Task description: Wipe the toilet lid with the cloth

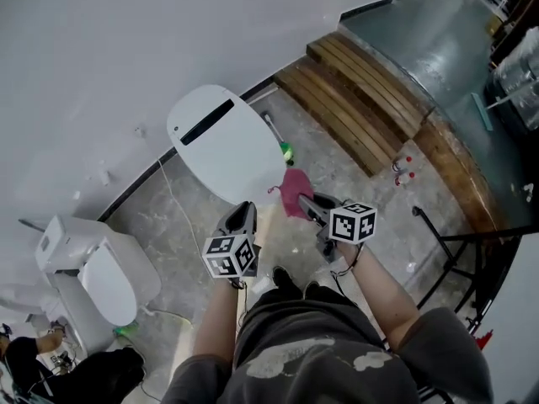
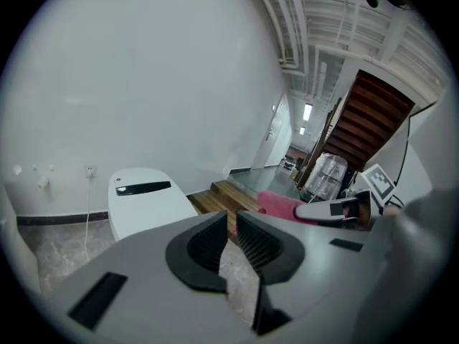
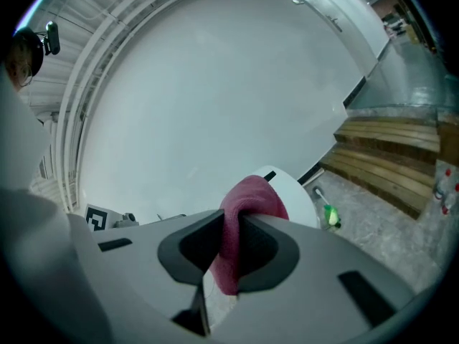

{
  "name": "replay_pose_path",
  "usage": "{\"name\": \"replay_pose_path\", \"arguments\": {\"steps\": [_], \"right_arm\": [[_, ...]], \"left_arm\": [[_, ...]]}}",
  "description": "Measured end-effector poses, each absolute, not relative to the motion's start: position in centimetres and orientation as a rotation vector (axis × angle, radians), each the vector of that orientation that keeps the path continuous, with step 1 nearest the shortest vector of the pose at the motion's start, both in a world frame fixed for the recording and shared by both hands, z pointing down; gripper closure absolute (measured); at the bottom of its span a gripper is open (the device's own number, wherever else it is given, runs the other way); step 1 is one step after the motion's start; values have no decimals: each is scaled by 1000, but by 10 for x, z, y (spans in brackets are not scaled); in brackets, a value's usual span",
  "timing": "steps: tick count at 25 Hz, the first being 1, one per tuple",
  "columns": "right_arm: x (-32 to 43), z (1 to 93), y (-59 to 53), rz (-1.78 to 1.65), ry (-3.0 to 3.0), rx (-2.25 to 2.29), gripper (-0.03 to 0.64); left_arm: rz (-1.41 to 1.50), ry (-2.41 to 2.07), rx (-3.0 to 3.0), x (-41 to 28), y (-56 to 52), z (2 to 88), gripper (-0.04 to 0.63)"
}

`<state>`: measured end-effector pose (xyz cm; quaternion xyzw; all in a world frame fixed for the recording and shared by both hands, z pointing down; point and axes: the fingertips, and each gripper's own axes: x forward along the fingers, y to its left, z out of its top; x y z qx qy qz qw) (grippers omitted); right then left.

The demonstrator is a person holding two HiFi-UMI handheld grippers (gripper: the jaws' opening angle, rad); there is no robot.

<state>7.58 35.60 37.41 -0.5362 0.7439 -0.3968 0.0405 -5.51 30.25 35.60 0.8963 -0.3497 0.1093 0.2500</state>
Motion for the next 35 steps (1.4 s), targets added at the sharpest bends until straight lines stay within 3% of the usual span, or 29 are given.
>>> {"name": "replay_pose_path", "arguments": {"steps": [15, 25, 35], "right_arm": [[95, 304, 455, -1033, 2293, -1587, 568], [95, 314, 509, -1041, 2297, -1639, 568], [78, 303, 476, -991, 2309, -1712, 568]], "left_arm": [[215, -911, 2599, 0, 399, 290, 549], [245, -861, 2625, -10, 451, 297, 549], [263, -816, 2651, -32, 419, 296, 549]]}}
